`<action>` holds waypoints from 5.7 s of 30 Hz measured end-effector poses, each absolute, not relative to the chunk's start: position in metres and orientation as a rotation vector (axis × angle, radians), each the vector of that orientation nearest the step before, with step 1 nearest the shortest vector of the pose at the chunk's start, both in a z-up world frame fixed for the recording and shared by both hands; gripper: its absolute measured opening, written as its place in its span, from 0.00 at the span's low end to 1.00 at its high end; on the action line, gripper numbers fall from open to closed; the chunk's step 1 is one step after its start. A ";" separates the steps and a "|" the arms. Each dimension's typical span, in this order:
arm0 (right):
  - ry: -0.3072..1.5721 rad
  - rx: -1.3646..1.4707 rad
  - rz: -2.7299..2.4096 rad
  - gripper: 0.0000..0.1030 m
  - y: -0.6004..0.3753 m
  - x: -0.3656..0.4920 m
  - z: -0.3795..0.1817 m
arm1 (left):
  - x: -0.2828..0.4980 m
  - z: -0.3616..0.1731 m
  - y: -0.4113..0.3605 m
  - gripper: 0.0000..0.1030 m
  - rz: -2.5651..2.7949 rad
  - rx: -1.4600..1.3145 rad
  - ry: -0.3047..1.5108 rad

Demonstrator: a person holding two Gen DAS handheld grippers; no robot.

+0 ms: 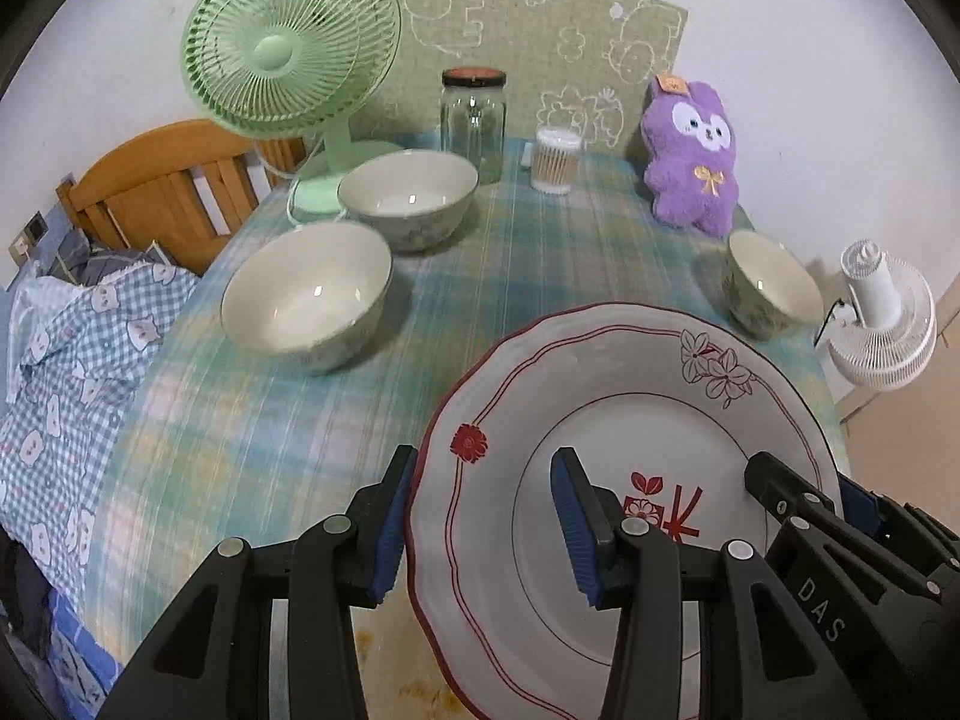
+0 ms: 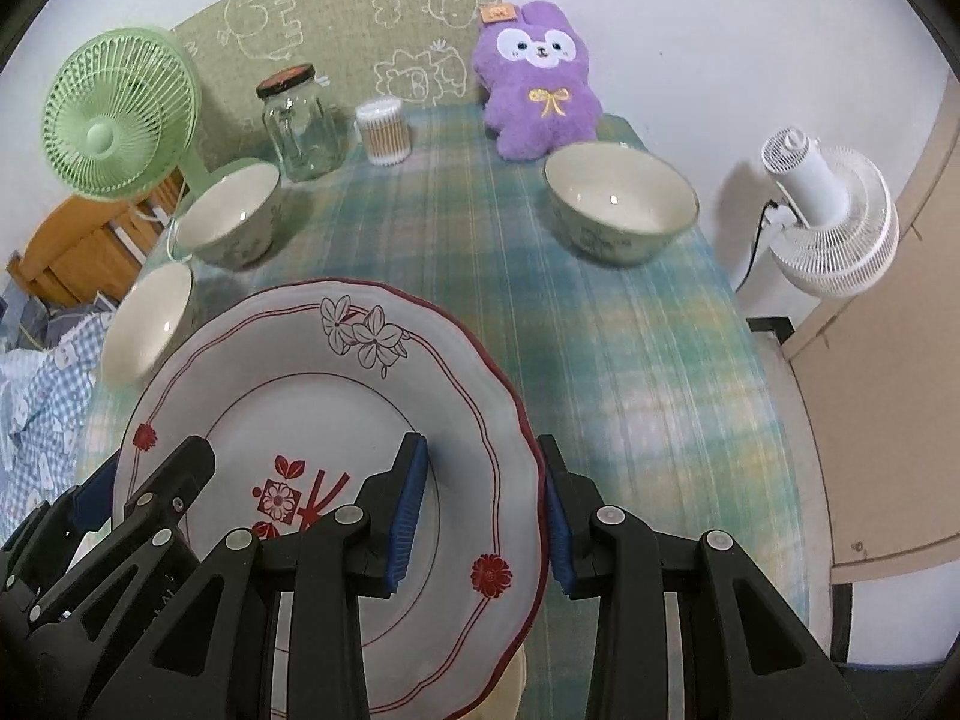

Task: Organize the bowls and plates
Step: 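Lift the red-rimmed white plate with the right tool, then lower the red-rimmed plate onto the yellow plates and open the right tool, then raise both tools up away from the plate stack, then reach the right tool to the grey-green dish and grip its rim, then lift the grey-green dish with the right tool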

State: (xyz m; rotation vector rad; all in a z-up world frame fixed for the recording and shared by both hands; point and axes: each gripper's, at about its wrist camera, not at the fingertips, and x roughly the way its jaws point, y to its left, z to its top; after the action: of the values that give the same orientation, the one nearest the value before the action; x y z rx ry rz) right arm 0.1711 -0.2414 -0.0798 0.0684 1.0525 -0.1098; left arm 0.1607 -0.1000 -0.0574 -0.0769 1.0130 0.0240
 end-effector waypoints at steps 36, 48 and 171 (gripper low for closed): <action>1.150 -0.022 -0.126 0.38 -0.215 0.110 -0.130 | 0.092 -0.112 -0.087 0.44 0.056 -0.010 1.098; 1.158 -0.041 -0.117 0.37 -0.212 0.114 -0.131 | 0.094 -0.112 -0.086 0.44 0.056 -0.004 1.083; 1.075 0.013 -0.063 0.17 -0.029 0.301 -0.114 | 0.271 -0.101 0.079 0.21 -0.072 0.040 1.026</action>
State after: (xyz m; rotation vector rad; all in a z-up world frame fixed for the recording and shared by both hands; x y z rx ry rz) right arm 0.3014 -0.0289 -0.1142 0.0130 1.0752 -0.0635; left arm 0.2706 0.0787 -0.1007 0.0401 1.0262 -0.0724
